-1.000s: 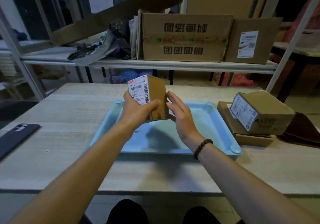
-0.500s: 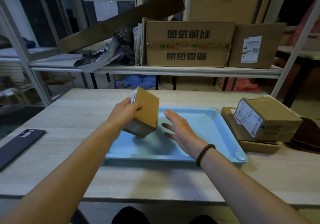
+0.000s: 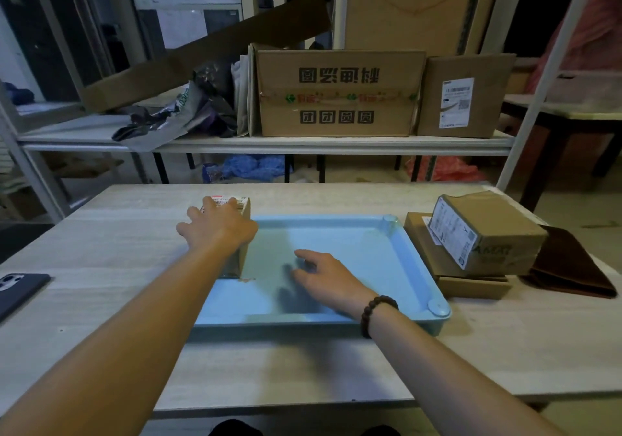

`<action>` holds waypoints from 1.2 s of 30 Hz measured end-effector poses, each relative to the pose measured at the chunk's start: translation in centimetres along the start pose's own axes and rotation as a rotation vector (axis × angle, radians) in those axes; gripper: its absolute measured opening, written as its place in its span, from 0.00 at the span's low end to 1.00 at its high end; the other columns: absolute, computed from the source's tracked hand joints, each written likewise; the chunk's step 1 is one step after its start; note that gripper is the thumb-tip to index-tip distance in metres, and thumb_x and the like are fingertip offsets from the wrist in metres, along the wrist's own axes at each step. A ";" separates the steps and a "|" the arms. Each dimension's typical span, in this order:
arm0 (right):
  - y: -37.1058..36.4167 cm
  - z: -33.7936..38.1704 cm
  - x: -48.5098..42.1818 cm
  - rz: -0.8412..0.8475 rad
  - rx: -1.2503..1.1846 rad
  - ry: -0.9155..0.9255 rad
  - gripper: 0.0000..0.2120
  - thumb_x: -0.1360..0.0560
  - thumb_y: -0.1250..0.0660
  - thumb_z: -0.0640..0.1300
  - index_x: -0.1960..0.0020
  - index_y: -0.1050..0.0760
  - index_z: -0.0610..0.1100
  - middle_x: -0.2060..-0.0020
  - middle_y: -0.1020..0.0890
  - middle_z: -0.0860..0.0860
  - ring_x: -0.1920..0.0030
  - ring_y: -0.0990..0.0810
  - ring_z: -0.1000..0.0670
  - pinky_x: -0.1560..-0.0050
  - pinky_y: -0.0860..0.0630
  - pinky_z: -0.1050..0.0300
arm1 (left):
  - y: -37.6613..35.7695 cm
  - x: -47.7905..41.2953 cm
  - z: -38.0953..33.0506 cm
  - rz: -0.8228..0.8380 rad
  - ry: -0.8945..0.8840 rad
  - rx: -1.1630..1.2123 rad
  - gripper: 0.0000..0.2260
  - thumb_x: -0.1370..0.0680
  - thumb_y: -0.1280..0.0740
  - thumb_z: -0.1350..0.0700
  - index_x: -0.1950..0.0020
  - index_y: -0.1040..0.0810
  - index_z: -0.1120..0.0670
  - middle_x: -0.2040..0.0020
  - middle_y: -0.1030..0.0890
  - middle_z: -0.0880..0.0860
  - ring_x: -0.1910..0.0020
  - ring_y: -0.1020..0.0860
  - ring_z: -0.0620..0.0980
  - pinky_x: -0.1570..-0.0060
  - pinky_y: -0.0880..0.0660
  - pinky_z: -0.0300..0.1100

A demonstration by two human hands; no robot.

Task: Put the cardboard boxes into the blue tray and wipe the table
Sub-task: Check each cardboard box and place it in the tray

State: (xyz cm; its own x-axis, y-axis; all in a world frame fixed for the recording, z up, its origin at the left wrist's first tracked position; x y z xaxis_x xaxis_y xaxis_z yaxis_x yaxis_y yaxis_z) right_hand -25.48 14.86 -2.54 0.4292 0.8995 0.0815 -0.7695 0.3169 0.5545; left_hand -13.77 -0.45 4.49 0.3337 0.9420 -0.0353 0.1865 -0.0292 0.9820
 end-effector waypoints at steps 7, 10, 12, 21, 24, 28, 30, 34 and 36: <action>2.7 1.2 0.4 -0.193 -0.079 0.064 0.19 0.20 0.36 0.44 0.30 0.25 0.45 0.32 0.22 0.48 0.32 0.24 0.50 0.30 0.28 0.51 | 0.1 0.4 -1.9 -0.201 -0.160 -0.124 0.33 0.21 0.42 0.43 0.19 0.53 0.48 0.19 0.61 0.57 0.21 0.59 0.63 0.29 0.54 0.68; 7.7 1.7 0.9 -0.495 0.034 0.070 0.17 0.20 0.37 0.43 0.32 0.24 0.44 0.34 0.21 0.48 0.35 0.24 0.48 0.35 0.26 0.54 | 0.1 1.7 -5.7 -0.350 -0.443 -0.118 0.32 0.20 0.42 0.43 0.19 0.50 0.49 0.18 0.57 0.56 0.21 0.56 0.60 0.27 0.56 0.65; 11.1 1.7 1.2 -0.623 0.298 0.041 0.18 0.19 0.37 0.44 0.31 0.25 0.43 0.33 0.22 0.46 0.33 0.26 0.45 0.36 0.29 0.50 | -0.4 3.2 -8.6 -0.359 -0.597 -0.111 0.30 0.20 0.41 0.46 0.20 0.45 0.49 0.18 0.51 0.55 0.21 0.52 0.59 0.26 0.56 0.64; 21.3 -3.7 2.5 -0.566 0.828 -0.615 0.44 0.26 0.38 0.68 0.18 0.48 0.48 0.19 0.49 0.39 0.21 0.54 0.29 0.27 0.60 0.24 | -4.0 9.2 -16.7 -0.147 -0.898 0.014 0.29 0.20 0.40 0.52 0.21 0.45 0.47 0.20 0.43 0.52 0.22 0.45 0.54 0.24 0.52 0.59; 22.1 -5.5 3.7 -0.565 0.779 -0.712 0.39 0.28 0.36 0.68 0.22 0.39 0.51 0.21 0.44 0.36 0.23 0.47 0.27 0.29 0.56 0.20 | -4.7 10.4 -17.8 -0.112 -0.930 0.017 0.29 0.20 0.40 0.52 0.21 0.46 0.46 0.20 0.43 0.51 0.22 0.43 0.53 0.24 0.53 0.59; 22.3 -6.1 3.4 -0.557 0.811 -0.719 0.35 0.26 0.36 0.63 0.24 0.38 0.50 0.24 0.41 0.35 0.25 0.44 0.27 0.30 0.52 0.19 | -5.3 10.5 -18.4 -0.079 -0.914 0.067 0.29 0.20 0.39 0.52 0.20 0.45 0.45 0.20 0.41 0.50 0.23 0.41 0.53 0.23 0.53 0.59; 22.6 -6.2 3.3 -0.553 0.823 -0.716 0.34 0.26 0.35 0.62 0.24 0.38 0.51 0.23 0.42 0.36 0.26 0.43 0.27 0.31 0.49 0.20 | -5.4 10.5 -18.5 -0.038 -0.900 0.103 0.29 0.19 0.39 0.53 0.20 0.45 0.45 0.20 0.41 0.49 0.23 0.41 0.52 0.23 0.53 0.60; 23.2 -5.8 4.2 -0.711 0.746 -0.642 0.38 0.31 0.28 0.60 0.26 0.37 0.49 0.26 0.41 0.40 0.30 0.37 0.31 0.33 0.40 0.26 | -5.1 10.4 -18.4 -0.021 -0.876 0.185 0.28 0.20 0.40 0.53 0.21 0.45 0.45 0.21 0.40 0.48 0.23 0.40 0.52 0.24 0.52 0.60; 23.2 -4.8 4.5 -0.791 0.773 -0.579 0.43 0.33 0.24 0.58 0.25 0.39 0.47 0.26 0.42 0.41 0.30 0.37 0.31 0.33 0.38 0.27 | -4.8 10.3 -18.5 -0.004 -0.860 0.273 0.28 0.19 0.40 0.53 0.21 0.45 0.45 0.21 0.39 0.49 0.23 0.40 0.53 0.23 0.51 0.58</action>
State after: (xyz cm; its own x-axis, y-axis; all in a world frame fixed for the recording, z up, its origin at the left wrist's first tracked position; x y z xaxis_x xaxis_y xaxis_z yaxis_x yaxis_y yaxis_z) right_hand -43.65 27.65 6.70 0.9430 0.2164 -0.2528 0.1897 0.2744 0.9427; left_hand -28.30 15.55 2.84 0.8880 0.3705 -0.2725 0.3652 -0.2079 0.9074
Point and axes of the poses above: each hand's wrist, its own x-axis away from the middle knuckle, its own y-axis out of the back of the hand, z = x × y, the point moved 4 cm from there along -x, towards the middle knuckle
